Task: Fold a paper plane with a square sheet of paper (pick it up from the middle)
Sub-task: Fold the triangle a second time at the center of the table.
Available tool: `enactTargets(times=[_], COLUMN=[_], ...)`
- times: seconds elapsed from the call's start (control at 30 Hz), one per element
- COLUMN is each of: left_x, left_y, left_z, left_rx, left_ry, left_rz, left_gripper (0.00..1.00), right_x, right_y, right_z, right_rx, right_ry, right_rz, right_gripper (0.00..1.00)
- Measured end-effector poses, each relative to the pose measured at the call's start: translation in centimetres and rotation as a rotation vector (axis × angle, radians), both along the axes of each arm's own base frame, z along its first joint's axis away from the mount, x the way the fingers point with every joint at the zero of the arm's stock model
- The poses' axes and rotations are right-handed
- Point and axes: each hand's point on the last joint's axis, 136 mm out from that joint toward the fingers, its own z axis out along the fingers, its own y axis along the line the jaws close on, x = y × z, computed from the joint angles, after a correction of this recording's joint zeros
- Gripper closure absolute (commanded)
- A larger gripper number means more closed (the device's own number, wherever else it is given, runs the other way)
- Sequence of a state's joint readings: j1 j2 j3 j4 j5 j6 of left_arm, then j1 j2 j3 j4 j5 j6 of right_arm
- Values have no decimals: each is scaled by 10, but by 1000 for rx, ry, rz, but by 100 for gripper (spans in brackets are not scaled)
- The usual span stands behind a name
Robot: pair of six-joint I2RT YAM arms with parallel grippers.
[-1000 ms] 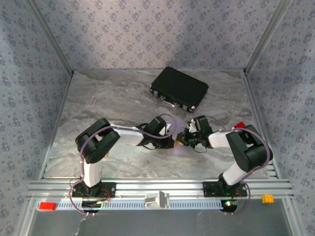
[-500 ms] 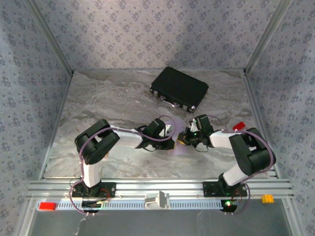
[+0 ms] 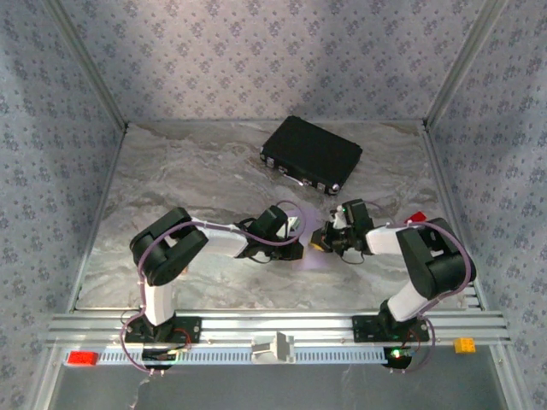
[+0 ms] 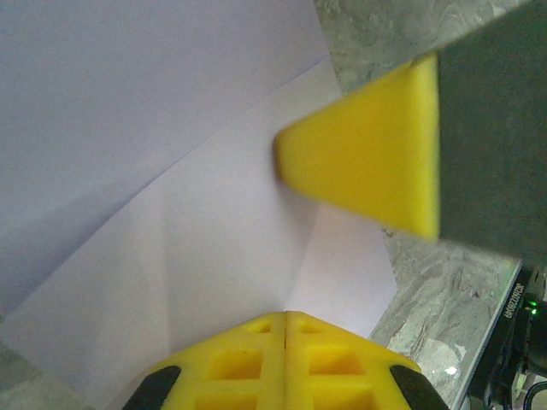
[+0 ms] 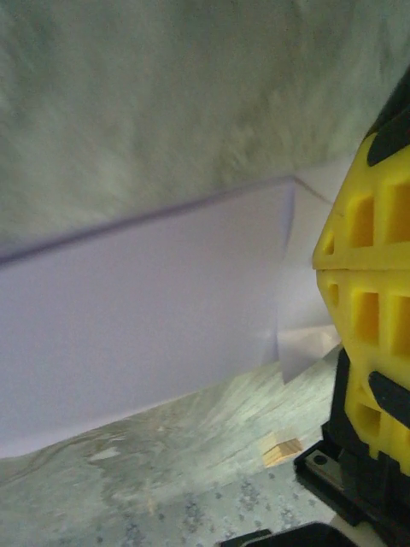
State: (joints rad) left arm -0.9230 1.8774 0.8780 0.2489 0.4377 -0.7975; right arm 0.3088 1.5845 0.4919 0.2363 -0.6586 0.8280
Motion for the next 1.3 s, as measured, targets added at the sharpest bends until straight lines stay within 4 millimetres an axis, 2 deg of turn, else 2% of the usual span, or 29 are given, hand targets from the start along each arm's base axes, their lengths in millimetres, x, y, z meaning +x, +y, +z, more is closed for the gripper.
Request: enactTargets(times=[0.17,0.37,0.47,0.57,0.73,0.83,1.3], left_x=[0,0,0,-1,-1,-2,-7], left_y=[0,0,0,0,0,1,6], left_z=[0,0,0,0,0,1,3], left_rx=[0,1,1,1,4,4,33], left_ry=[0,-2,-7,-11,-15,-16,26], left_rz=[0,-2,-7,-15,-24,-32,-17], left_gripper=[100,100,100,100,100,100,97], right_x=[17,24,24,20,5,1,2], right_y=[-23,-31,-26,-10,10,8,7], right_z=[0,5,19,29,18,1,1], right_rx=[-1,0,2,10,3,-17,16], right_ry=[-13,-32,-76,-109,-79,-25,-32], right_rz=[-74,-104,-90,-41,33,27,23], right_gripper=[95,93,93,93,95,97,99])
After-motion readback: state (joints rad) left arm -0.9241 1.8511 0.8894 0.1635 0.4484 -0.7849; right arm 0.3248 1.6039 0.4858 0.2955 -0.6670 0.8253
